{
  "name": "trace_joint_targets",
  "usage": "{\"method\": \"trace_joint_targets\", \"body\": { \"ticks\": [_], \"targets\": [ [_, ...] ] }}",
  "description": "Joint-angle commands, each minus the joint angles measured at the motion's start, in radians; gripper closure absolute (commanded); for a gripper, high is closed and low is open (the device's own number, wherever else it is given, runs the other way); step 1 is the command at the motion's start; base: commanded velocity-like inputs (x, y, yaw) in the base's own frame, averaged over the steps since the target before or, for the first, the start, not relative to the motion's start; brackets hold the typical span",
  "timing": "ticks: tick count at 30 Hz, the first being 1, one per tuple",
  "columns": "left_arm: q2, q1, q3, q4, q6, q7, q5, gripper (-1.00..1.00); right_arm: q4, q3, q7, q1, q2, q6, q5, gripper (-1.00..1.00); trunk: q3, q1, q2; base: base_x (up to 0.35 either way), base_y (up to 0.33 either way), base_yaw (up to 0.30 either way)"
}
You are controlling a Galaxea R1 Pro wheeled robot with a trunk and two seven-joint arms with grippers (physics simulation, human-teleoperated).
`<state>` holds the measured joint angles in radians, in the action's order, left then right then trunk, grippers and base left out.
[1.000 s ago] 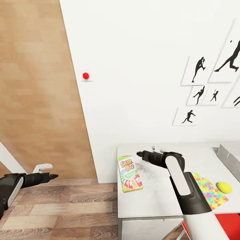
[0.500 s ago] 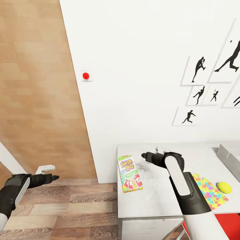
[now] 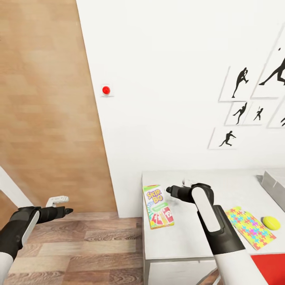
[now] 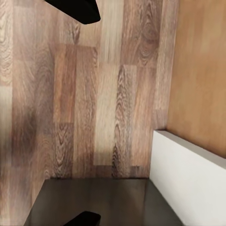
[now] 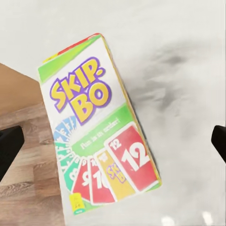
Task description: Put all the toys in the child's room - the three board games (two on the bed and one on the table), the two jigsaw puzzles on the table, and the tennis ball on the table - inside the toy box on the table in the child's room.
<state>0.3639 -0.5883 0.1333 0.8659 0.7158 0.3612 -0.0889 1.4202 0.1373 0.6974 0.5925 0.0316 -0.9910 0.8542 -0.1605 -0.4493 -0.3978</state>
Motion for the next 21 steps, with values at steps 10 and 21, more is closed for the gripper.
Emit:
{"method": "trace_joint_targets", "body": {
  "ticks": [10,21],
  "targets": [
    [0.0,-0.001,0.0,0.001,0.008,-0.001,-0.01,-1.0,-0.075,0.026,0.017,0.001,0.06,-0.003,0.0,-1.0,-0.002,-0.001,-0.002,0.041,0.12,0.0],
    [0.0,-0.001,0.0,0.001,0.008,-0.003,-0.011,-1.0,-0.115,0.034,0.018,0.001,0.062,0.001,-0.003,-1.0,-0.002,-0.001,-0.002,0.003,0.006,0.0]
  ]
}}
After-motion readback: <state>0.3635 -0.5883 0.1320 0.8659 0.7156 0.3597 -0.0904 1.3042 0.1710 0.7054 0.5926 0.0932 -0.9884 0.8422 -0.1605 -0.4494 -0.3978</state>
